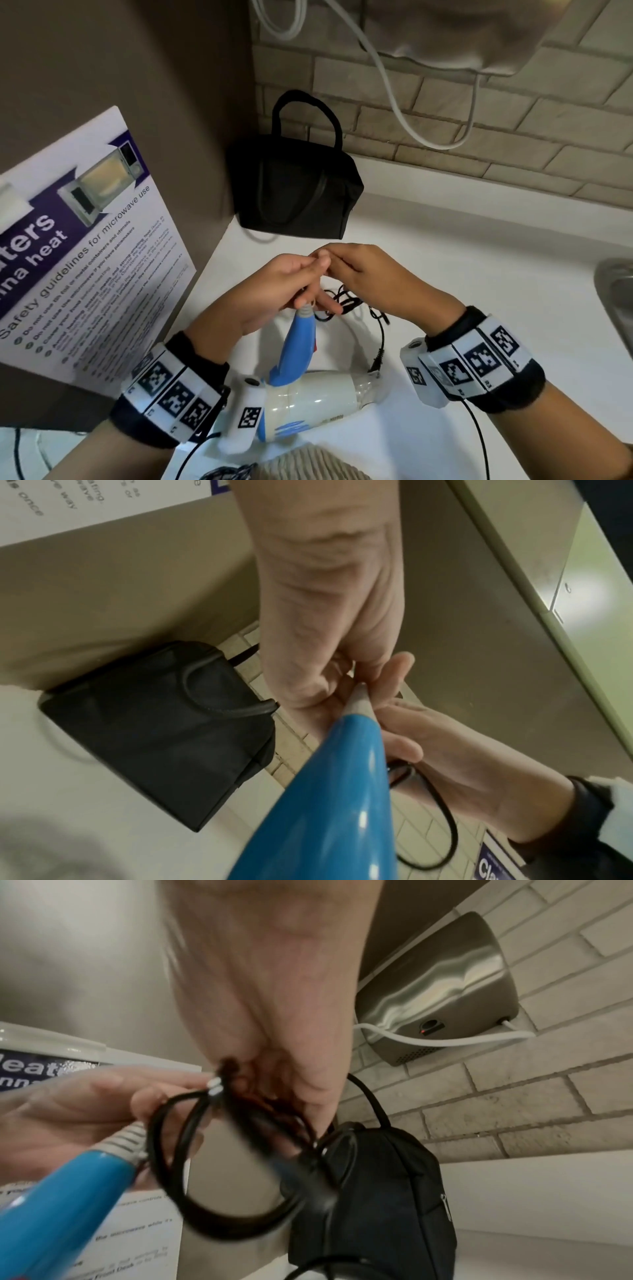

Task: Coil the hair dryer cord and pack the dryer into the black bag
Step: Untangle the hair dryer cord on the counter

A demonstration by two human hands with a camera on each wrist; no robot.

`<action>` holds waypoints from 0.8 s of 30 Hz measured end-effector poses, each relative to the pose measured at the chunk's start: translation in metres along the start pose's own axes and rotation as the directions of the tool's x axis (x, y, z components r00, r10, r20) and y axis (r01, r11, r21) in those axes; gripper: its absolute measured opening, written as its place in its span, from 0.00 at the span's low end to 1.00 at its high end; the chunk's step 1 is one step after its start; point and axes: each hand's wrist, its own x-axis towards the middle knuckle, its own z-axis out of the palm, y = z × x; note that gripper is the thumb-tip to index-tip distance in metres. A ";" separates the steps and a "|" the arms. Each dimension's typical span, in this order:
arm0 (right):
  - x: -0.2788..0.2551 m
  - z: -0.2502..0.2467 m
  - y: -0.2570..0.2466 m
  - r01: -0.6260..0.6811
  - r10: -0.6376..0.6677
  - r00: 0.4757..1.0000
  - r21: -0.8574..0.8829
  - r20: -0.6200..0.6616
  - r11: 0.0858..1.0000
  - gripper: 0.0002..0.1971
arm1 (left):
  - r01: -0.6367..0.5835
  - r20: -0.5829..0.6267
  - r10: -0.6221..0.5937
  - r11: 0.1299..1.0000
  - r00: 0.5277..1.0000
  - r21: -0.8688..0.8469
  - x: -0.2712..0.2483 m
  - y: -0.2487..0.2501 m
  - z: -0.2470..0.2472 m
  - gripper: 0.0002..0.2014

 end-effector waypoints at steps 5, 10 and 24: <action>-0.001 0.005 0.011 -0.038 0.035 0.991 -0.024 -0.126 0.999 0.19 | -0.039 -0.059 0.037 0.999 0.998 -0.037 0.009 -0.006 -0.002 0.19; -0.009 0.004 0.027 -0.058 0.046 0.985 -0.069 -0.169 0.996 0.17 | -0.025 -0.103 0.025 1.000 0.994 0.005 0.012 -0.011 -0.007 0.18; -0.016 -0.006 0.021 -0.053 0.058 0.997 0.100 -0.045 0.994 0.16 | -0.023 -0.074 0.028 0.998 0.997 0.066 0.012 0.003 0.004 0.17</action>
